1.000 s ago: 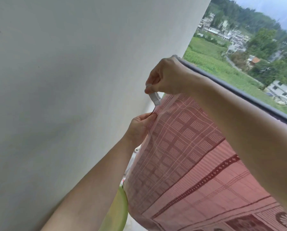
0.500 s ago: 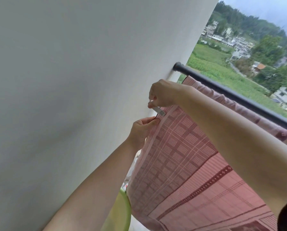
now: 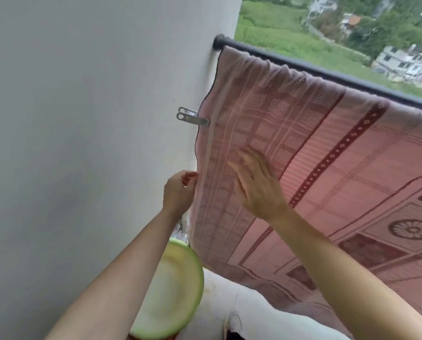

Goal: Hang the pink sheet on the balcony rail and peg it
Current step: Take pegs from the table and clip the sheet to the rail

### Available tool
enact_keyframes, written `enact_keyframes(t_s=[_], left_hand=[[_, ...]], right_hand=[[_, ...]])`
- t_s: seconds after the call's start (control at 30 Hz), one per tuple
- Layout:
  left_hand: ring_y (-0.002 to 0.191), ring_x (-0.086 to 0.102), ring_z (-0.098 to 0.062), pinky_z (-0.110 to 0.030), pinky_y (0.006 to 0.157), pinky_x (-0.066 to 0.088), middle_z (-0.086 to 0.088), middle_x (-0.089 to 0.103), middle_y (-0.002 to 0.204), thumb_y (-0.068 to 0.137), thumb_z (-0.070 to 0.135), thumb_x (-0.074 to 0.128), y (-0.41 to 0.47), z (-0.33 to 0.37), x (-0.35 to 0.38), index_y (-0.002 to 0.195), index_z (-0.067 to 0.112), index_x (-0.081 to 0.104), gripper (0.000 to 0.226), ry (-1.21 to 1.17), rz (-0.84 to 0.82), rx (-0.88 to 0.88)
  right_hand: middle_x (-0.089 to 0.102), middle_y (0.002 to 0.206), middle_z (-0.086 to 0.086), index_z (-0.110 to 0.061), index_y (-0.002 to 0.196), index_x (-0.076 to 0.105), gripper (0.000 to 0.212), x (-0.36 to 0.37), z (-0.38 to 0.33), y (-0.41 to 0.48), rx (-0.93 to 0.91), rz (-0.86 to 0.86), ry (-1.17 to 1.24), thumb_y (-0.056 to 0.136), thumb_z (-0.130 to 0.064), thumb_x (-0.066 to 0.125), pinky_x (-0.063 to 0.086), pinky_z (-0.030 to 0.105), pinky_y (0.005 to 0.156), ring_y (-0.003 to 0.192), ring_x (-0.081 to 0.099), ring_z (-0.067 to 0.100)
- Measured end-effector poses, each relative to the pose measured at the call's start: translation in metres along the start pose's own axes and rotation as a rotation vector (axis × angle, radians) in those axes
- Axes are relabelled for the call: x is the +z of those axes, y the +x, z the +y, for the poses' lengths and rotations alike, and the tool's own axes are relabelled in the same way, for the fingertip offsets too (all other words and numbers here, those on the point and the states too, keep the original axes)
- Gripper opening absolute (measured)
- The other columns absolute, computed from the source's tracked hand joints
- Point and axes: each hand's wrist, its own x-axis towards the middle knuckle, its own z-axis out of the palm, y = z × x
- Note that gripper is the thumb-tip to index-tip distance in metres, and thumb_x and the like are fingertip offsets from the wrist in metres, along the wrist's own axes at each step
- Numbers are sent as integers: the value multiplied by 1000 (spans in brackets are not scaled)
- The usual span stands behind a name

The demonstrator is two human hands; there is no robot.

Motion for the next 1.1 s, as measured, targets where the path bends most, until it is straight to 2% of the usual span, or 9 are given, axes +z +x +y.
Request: enact_keyframes(t_s=[0.17,0.27,0.4,0.53,0.63,0.8,0.87,0.97,1.1], left_hand=[[105,61,-14,-26,90,45,6,66,118,96,20,51,-50,-36,43,117,26,67,27,274,-204,76],[117,55,-17,-24,88,38,5,56,132,97,24,48,-68,-28,74,117,31,61,25,402,-286,185],[146,21,-19,-43,110,35,3,27,158,99,36,37,-96,-3,127,132,36,47,34,517,-382,348],[148,16,-25,-49,117,24,-1,12,163,101,37,41,-146,31,197,146,27,37,46,630,-422,461],[147,21,-28,-47,117,24,-4,12,163,100,37,42,-196,58,264,148,24,37,50,673,-470,603],[146,21,-31,-49,118,23,-11,15,162,94,47,30,-319,101,394,147,20,40,60,643,-530,756],[149,14,-25,-45,119,20,-9,9,163,97,44,32,-379,115,450,149,20,35,58,630,-602,818],[150,-2,-18,-44,121,12,-2,-6,164,101,40,37,-465,139,523,153,25,23,56,616,-746,871],[149,-11,-14,-43,122,5,1,-14,163,100,41,38,-557,166,612,155,27,15,60,600,-886,1036]], right_hand=[[41,149,19,-12,142,46,56,3,25,-136,396,-390,-61,88,-20,59,36,56,111,141,34,36],[38,151,20,-10,144,45,62,-16,40,-186,602,-459,-122,86,-22,65,35,57,112,141,35,39],[33,154,20,-13,151,33,68,-50,61,-237,826,-421,-128,90,-31,57,33,59,110,138,35,45],[19,161,20,-14,156,18,72,-99,83,-299,902,-308,-104,96,-38,50,27,57,116,146,22,42],[8,164,17,-16,157,15,71,-146,109,-362,975,-201,-108,98,-41,45,17,53,119,150,12,38],[2,165,15,-19,158,12,72,-262,155,-510,1150,-137,-221,99,-44,44,12,49,119,152,6,35],[-4,165,13,-22,158,7,73,-311,175,-580,1261,-133,-291,99,-48,41,7,49,123,152,-2,32],[5,162,17,-18,158,12,76,-379,194,-673,1446,-82,-394,97,-48,45,17,53,120,151,5,36],[-6,164,16,-18,158,3,81,-447,217,-771,1619,-67,-437,95,-58,35,9,48,122,151,-2,33]])
